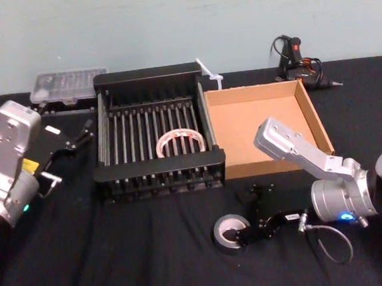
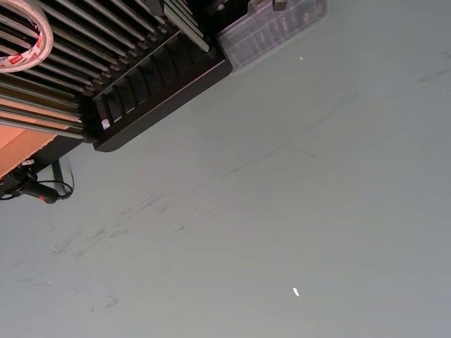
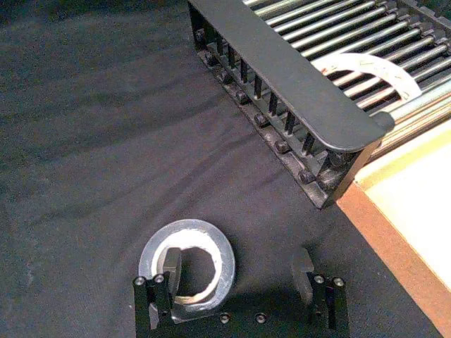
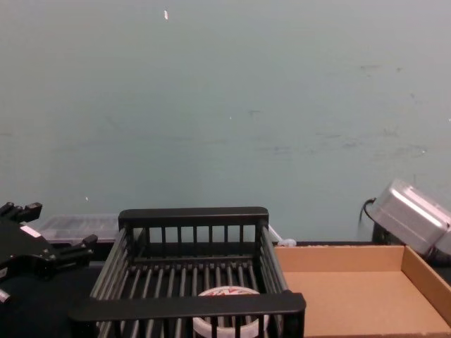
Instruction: Pick up the white tape and place it into the black box , Pick up the silver tape and place it into the brown box.
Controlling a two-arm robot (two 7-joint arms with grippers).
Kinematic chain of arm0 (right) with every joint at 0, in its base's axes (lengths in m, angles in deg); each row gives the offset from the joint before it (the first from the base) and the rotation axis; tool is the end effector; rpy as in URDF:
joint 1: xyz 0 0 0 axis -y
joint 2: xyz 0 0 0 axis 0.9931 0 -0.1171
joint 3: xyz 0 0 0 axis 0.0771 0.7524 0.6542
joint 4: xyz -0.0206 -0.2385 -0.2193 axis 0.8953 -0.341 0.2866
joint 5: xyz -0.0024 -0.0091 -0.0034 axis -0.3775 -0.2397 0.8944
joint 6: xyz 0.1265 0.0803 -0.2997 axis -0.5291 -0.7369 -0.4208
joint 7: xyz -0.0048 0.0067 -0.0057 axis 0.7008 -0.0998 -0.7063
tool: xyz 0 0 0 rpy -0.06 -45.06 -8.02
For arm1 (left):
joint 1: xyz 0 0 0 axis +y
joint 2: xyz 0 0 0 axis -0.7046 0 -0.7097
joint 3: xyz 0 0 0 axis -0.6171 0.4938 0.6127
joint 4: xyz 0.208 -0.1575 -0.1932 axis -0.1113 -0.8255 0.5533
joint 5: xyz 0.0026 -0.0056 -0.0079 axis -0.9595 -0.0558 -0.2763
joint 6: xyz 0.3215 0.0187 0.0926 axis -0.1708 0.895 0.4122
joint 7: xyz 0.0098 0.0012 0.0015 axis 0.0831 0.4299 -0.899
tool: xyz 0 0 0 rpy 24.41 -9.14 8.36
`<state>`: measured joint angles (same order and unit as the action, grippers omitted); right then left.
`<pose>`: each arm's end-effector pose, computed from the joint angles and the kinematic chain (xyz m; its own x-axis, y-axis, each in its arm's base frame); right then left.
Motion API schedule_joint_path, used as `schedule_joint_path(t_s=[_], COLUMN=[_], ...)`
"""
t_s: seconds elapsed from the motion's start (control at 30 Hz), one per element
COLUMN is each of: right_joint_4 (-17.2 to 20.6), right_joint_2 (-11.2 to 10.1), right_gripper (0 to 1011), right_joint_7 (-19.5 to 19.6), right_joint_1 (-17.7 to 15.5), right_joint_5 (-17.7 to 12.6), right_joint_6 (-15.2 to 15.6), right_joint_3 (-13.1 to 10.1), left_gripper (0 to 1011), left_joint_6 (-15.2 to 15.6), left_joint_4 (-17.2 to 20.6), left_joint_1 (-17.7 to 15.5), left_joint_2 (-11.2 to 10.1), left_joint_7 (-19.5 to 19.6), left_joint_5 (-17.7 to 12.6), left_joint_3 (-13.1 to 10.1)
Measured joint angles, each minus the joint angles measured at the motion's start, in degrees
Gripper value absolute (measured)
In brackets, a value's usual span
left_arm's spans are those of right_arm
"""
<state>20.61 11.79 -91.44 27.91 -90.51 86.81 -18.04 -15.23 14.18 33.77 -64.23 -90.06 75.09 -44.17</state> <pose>0.3994 -0.0237 -0.2926 0.8999 -0.4350 -0.0302 0.3242 0.7138 -0.6207 0.3886 0.0954 -0.3350 0.2922 0.8804 0.3736 -0.9553 0.2874 0.0701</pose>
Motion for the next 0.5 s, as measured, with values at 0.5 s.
schedule_joint_path(t_s=[0.5], right_joint_4=[0.0], right_joint_2=[0.0], right_gripper=[924], right_joint_7=[0.0], right_joint_1=[0.0], right_joint_5=[0.0], right_joint_6=[0.0], right_joint_3=[-0.1], left_gripper=[1001], left_joint_6=[0.0], left_joint_4=[0.0], left_joint_1=[0.0], left_joint_2=[0.0], left_joint_7=[0.0], left_joint_5=[0.0], left_joint_3=[0.0])
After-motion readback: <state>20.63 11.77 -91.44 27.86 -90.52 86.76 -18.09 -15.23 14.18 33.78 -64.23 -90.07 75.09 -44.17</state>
